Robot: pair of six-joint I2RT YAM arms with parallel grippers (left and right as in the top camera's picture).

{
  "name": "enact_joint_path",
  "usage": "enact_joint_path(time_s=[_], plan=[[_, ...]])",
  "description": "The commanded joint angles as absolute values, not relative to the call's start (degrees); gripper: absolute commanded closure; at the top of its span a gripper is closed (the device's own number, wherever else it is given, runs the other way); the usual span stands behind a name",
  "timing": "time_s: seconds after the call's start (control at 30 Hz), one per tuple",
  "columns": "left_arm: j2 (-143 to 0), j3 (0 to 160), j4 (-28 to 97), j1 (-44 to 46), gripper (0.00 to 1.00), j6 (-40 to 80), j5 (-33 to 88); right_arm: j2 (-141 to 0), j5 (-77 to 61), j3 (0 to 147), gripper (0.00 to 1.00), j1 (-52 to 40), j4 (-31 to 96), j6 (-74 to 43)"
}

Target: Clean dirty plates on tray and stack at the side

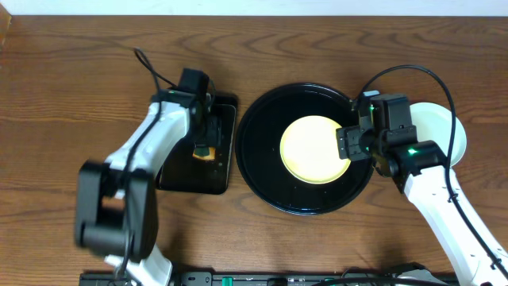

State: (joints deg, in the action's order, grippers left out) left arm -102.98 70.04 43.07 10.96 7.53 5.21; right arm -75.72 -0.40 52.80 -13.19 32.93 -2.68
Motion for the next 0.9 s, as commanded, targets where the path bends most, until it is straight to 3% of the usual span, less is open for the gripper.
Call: enact_joint_path(time_s=[0.0, 0.53, 0.87], plan=[[-96.0, 71.5, 43.6, 10.7, 0.27, 7.6, 5.5, -77.3, 0.2, 53.5, 0.17, -11.5, 33.0, -4.3], [-91.8, 71.5, 47.8, 10.7, 0.26, 7.6, 5.5, -95.5, -4.3, 53.5, 0.34, -10.2, 28.4, -5.8], [-91.8, 71.5, 47.7, 10.7, 0.26, 7.6, 5.5, -102.7, -13.4, 53.5, 0.59, -7.3, 22.5, -8.2]])
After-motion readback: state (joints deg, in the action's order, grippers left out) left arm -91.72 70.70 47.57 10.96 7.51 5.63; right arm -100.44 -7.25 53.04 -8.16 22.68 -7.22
